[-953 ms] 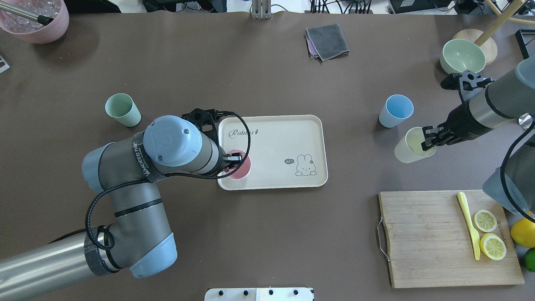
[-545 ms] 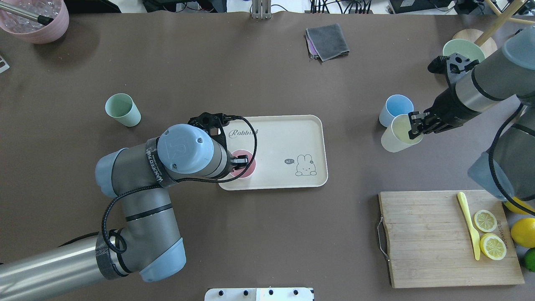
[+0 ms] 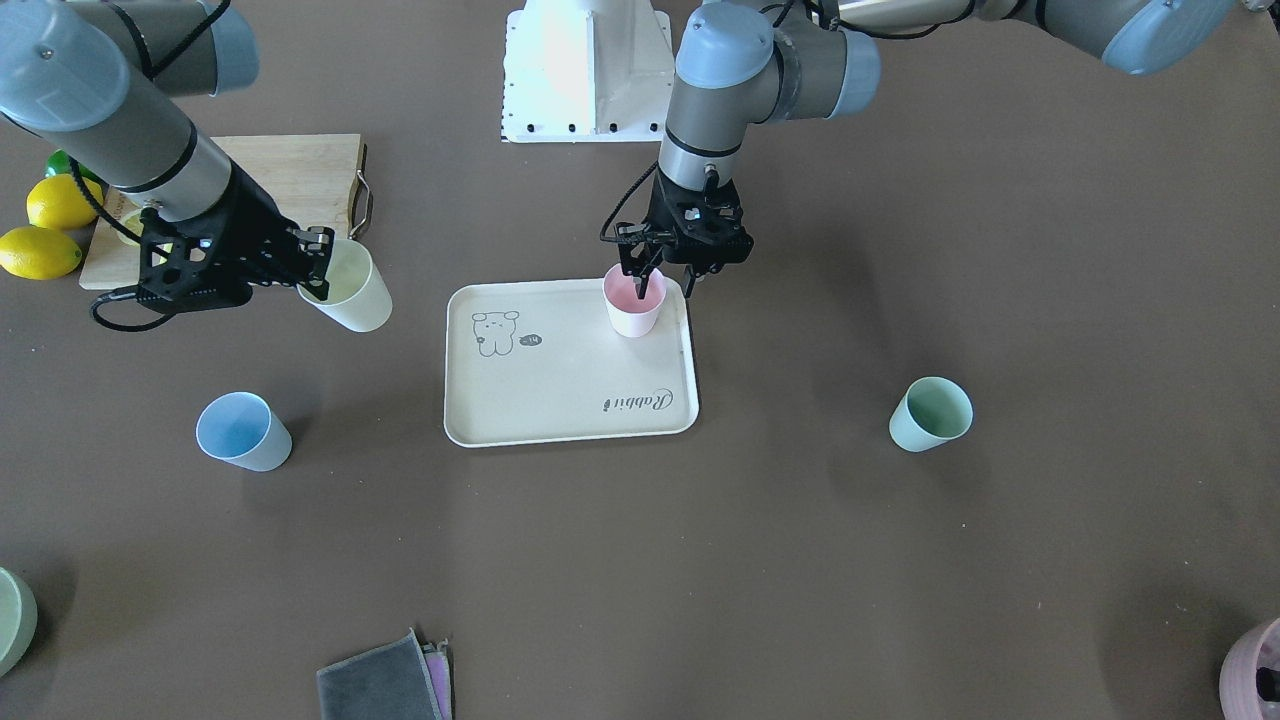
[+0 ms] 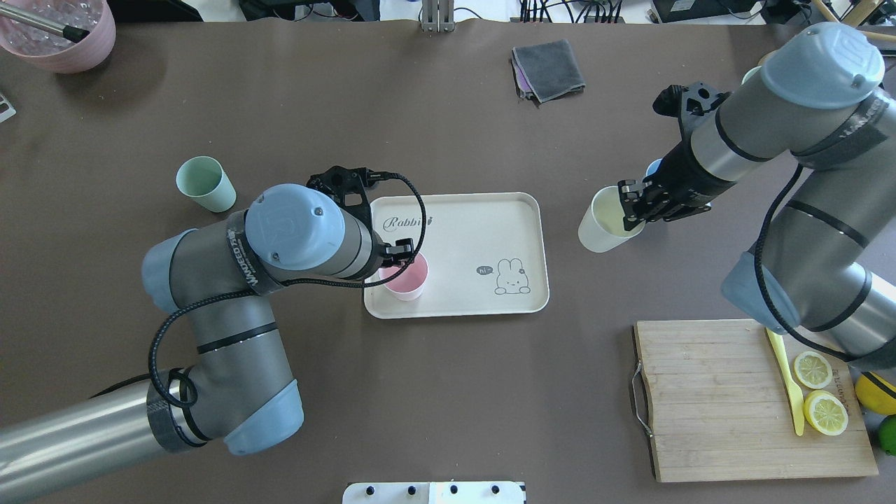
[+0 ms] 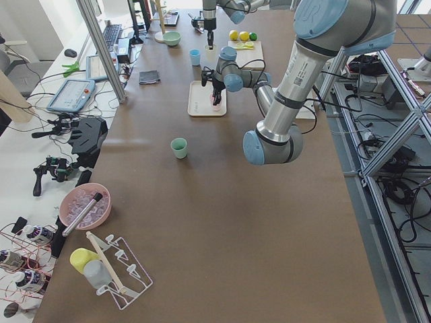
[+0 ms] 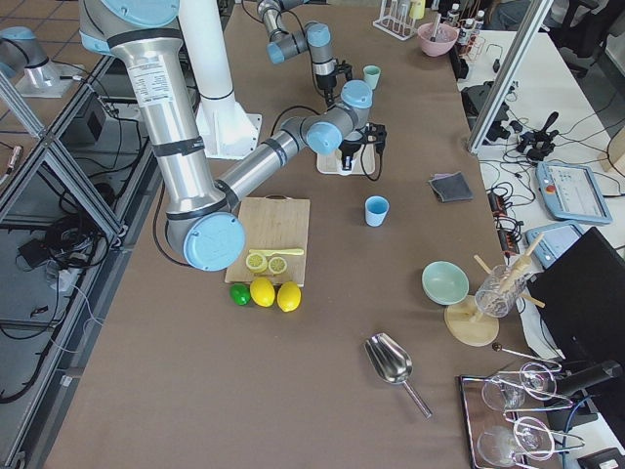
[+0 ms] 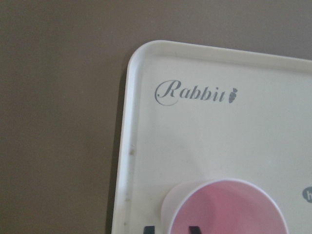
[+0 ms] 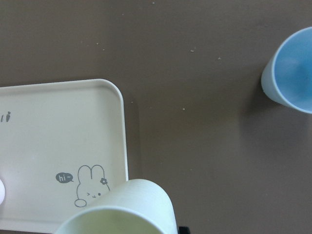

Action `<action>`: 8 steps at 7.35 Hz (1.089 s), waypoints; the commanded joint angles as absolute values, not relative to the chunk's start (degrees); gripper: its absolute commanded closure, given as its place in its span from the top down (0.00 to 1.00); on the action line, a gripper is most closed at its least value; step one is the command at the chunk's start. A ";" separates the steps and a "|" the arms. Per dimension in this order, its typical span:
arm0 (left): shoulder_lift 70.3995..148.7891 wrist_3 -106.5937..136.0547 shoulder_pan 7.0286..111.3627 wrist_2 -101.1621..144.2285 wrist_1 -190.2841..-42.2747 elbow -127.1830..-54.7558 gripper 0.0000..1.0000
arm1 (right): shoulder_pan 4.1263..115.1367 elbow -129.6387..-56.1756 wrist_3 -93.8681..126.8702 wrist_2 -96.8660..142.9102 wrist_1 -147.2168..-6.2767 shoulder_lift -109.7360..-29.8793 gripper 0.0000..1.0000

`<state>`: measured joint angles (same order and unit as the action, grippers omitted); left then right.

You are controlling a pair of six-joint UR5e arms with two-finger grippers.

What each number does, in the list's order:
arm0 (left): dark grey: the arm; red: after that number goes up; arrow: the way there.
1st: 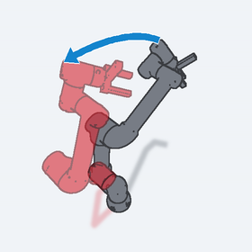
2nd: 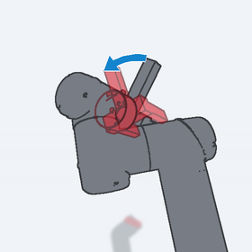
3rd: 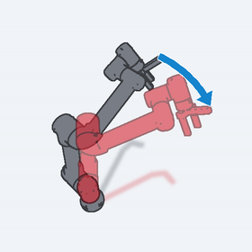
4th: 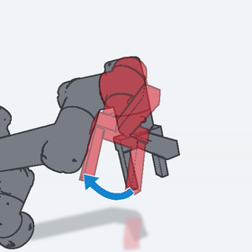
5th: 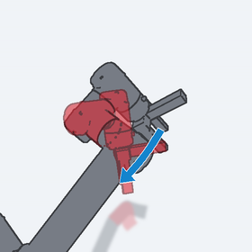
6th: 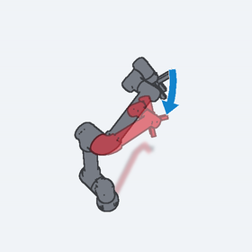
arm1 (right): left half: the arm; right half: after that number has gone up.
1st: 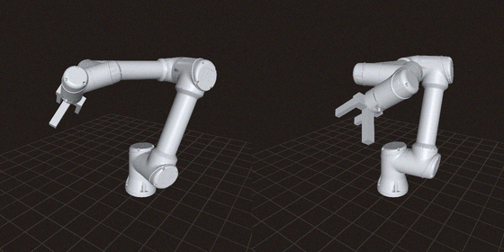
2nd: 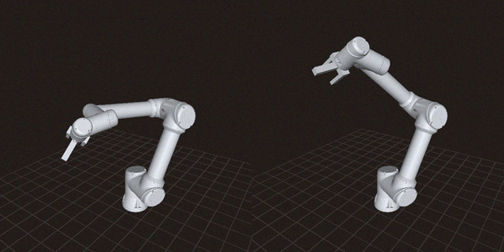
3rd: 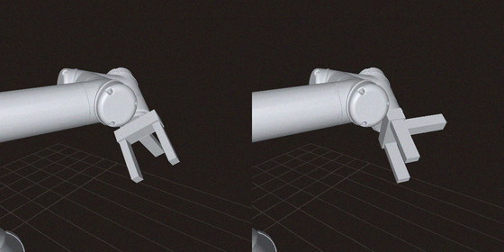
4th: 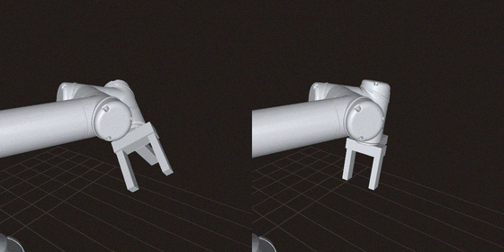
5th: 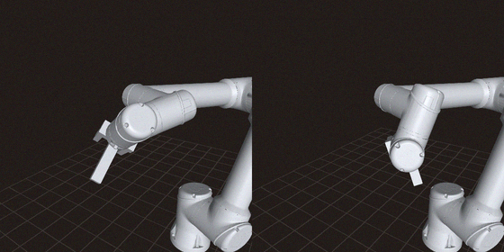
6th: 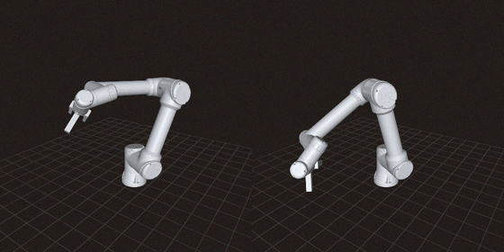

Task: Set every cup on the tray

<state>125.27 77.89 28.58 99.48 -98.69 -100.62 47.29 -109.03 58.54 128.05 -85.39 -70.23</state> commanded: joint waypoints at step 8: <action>117.78 34.16 62.55 125.59 -94.66 -95.39 0.97 | 33.49 -98.79 67.50 115.49 -83.68 -60.82 0.00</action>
